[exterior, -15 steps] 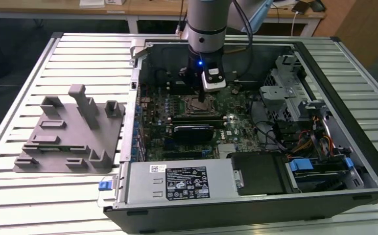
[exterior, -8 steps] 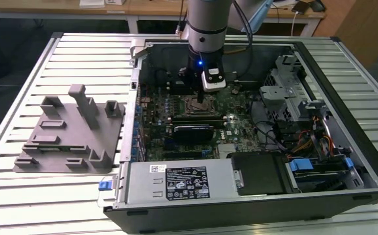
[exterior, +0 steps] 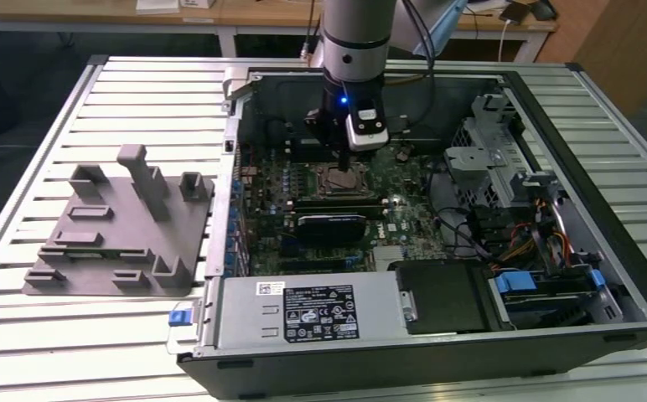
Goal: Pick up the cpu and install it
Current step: 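Install the first cpu locking lever, then install the second cpu locking lever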
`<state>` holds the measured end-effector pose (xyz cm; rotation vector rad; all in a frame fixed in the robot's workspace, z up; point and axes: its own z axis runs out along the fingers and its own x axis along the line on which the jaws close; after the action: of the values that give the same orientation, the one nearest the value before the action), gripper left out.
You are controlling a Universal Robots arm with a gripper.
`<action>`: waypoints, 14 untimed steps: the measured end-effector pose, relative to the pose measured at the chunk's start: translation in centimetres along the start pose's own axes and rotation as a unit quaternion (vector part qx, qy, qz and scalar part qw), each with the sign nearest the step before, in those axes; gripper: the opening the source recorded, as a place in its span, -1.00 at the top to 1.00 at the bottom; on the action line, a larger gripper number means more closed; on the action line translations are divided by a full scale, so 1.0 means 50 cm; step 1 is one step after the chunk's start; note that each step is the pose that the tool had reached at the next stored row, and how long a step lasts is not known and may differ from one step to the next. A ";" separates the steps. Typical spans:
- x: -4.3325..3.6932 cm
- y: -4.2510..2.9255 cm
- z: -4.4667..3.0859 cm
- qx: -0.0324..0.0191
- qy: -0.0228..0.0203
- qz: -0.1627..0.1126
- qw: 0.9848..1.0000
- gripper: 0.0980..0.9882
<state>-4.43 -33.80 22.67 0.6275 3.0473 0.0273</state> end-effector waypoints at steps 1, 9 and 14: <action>0.000 0.000 0.000 0.000 0.000 0.000 1.000 0.98; 0.000 0.000 -0.002 0.000 0.000 0.000 1.000 0.98; 0.000 0.000 -0.006 0.000 0.000 0.000 1.000 0.98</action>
<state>-4.43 -33.81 22.96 0.6274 3.0476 0.0269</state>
